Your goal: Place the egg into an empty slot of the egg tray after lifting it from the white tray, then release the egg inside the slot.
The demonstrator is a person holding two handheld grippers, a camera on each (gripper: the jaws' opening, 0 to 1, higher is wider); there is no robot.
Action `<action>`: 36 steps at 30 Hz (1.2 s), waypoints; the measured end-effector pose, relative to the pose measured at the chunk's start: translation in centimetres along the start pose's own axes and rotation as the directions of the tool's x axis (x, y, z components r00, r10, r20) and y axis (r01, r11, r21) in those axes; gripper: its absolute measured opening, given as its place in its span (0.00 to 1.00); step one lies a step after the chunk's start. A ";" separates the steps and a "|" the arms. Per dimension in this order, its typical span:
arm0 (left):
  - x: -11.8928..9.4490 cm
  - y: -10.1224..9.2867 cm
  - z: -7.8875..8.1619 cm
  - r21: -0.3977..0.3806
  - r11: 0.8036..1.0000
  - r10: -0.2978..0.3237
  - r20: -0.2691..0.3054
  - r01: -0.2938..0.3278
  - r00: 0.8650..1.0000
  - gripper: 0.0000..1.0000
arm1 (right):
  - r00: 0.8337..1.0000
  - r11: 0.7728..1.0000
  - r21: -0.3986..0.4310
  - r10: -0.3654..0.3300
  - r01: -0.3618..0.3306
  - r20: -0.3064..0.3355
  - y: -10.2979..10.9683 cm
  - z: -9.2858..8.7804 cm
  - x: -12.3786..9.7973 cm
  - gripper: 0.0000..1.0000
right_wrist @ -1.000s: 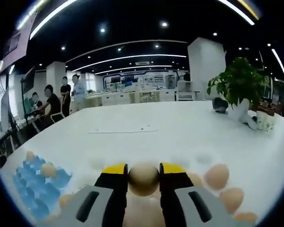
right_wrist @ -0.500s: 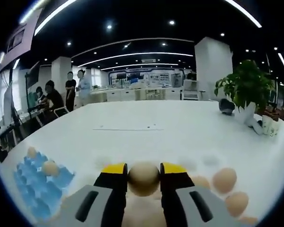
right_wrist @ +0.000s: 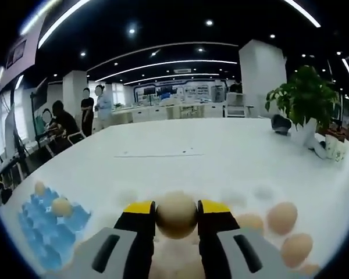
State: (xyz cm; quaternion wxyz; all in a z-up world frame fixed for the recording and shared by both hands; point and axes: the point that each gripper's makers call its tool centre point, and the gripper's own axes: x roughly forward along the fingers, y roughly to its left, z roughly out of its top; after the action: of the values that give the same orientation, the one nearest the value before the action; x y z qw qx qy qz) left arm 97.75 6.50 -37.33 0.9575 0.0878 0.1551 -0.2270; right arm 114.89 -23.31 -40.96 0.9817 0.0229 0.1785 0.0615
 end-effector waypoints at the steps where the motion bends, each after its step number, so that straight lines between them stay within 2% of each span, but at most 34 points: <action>1: 0.0 0.0 0.0 0.001 1.000 0.001 -0.001 -0.001 1.000 0.97 | 1.000 1.000 0.007 -0.002 0.002 0.004 0.0 0.0 -0.1 0.29; 12: -0.2 0.0 0.1 -0.004 1.000 0.000 0.005 0.000 1.000 0.97 | 1.000 1.000 0.019 -0.002 0.002 0.009 0.0 0.0 -0.4 0.29; 25: -0.5 0.0 -0.2 -0.002 1.000 -0.002 0.001 0.002 1.000 0.97 | 1.000 1.000 0.002 0.019 -0.019 0.018 1.2 0.7 -1.0 0.29; 36: -0.7 -0.1 -0.1 -0.003 1.000 -0.007 0.007 0.007 1.000 0.98 | 0.996 0.996 -0.018 0.090 -0.090 0.012 4.7 1.0 -1.1 0.29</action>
State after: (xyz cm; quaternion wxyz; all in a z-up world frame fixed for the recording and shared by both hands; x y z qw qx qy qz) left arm 97.11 6.73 -37.21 0.9573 0.0848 0.1525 -0.2304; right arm 113.71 -18.80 -39.31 0.9793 0.0229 0.1704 0.1070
